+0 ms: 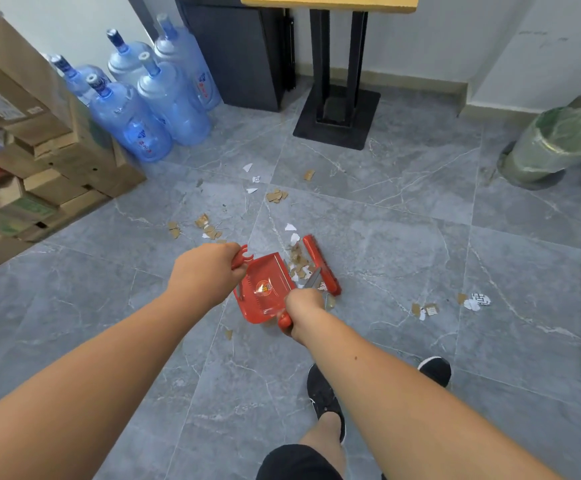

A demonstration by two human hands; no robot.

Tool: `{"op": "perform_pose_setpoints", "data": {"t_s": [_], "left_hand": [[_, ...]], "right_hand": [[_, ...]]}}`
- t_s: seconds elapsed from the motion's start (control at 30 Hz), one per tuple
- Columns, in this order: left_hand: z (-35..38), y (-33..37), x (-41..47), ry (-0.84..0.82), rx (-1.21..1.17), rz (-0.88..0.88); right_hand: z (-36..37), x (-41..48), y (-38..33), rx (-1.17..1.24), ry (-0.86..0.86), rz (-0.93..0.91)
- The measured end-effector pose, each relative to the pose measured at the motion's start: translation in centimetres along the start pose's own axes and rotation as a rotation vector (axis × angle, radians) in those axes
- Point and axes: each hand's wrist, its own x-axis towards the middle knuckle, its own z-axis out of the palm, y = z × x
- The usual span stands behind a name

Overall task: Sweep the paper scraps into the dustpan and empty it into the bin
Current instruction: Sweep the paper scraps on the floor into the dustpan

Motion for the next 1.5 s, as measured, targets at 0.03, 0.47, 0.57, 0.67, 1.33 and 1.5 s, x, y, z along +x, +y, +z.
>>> {"op": "perform_pose_setpoints", "data": {"t_s": [0.03, 0.47, 0.57, 0.67, 1.33, 1.5], "left_hand": [[-0.3, 0.9, 0.1, 0.002, 0.007, 0.017], [-2.0, 17.1, 1.1, 0.037, 0.021, 0.214], [-1.8, 22.5, 1.2, 0.033, 0.039, 0.270], [-1.4, 28.0, 1.2, 0.044, 0.029, 0.335], [3.0, 55.5, 1.1, -0.053, -0.011, 0.683], [4.0, 56.4, 1.6, -0.115, -0.021, 0.668]], "right_hand": [[-0.7, -0.2, -0.6, 0.029, 0.002, 0.002], [-19.3, -2.3, -8.3, 0.120, -0.058, -0.163], [-25.0, -3.1, -9.0, 0.157, -0.047, -0.180], [-30.8, -3.7, -9.6, 0.189, -0.015, -0.198], [-61.1, -0.4, -8.4, 0.401, 0.317, -0.142], [-61.6, 1.1, -7.4, 0.345, 0.296, -0.093]]}}
